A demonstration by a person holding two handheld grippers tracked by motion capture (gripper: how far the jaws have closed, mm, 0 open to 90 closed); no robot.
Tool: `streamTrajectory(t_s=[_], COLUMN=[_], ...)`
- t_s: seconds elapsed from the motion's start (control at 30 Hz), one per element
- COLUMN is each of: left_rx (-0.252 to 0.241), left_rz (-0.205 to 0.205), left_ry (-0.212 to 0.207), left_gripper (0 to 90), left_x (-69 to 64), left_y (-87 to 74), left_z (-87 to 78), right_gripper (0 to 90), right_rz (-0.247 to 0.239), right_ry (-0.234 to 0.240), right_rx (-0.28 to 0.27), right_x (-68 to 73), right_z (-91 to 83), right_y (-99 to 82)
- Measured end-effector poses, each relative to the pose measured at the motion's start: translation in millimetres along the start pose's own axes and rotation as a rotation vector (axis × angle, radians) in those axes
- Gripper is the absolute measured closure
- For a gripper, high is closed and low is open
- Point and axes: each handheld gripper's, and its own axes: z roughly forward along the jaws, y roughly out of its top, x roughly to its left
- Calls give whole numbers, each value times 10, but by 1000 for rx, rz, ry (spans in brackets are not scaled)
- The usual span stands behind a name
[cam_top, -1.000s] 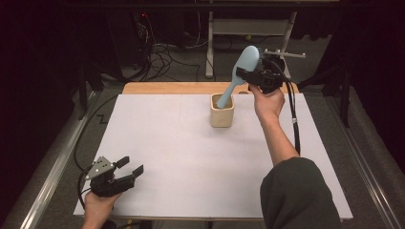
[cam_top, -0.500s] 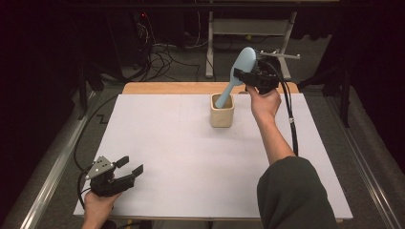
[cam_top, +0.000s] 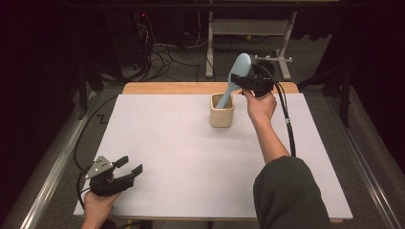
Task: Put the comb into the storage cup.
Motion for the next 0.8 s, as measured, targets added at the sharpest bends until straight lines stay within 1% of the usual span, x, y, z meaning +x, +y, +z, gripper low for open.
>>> streamTrajectory(t_s=[0.23, 0.53, 0.63, 0.7, 0.8], left_rx=[-1, -1, -4, -7, -5], left_rz=[-1, -1, -5, -5, -6], left_ry=[-2, -8, -8, -7, -8], left_gripper=[325, 325, 325, 325, 325], left_x=[-4, -4, -5, -5, -6], left_y=[0, 1, 0, -1, -1], left_z=[1, -4, -2, 0, 2], right_gripper=[516, 517, 515, 513, 512], right_rz=[-2, -6, -15, -30, -36], right_ry=[0, -1, -4, -10, -20], right_rx=[20, 28, 35, 42, 58], right_x=[1, 31, 47, 56, 54], right_z=[51, 88, 108, 127, 150], right_y=[-37, -68, -81, -90, -108])
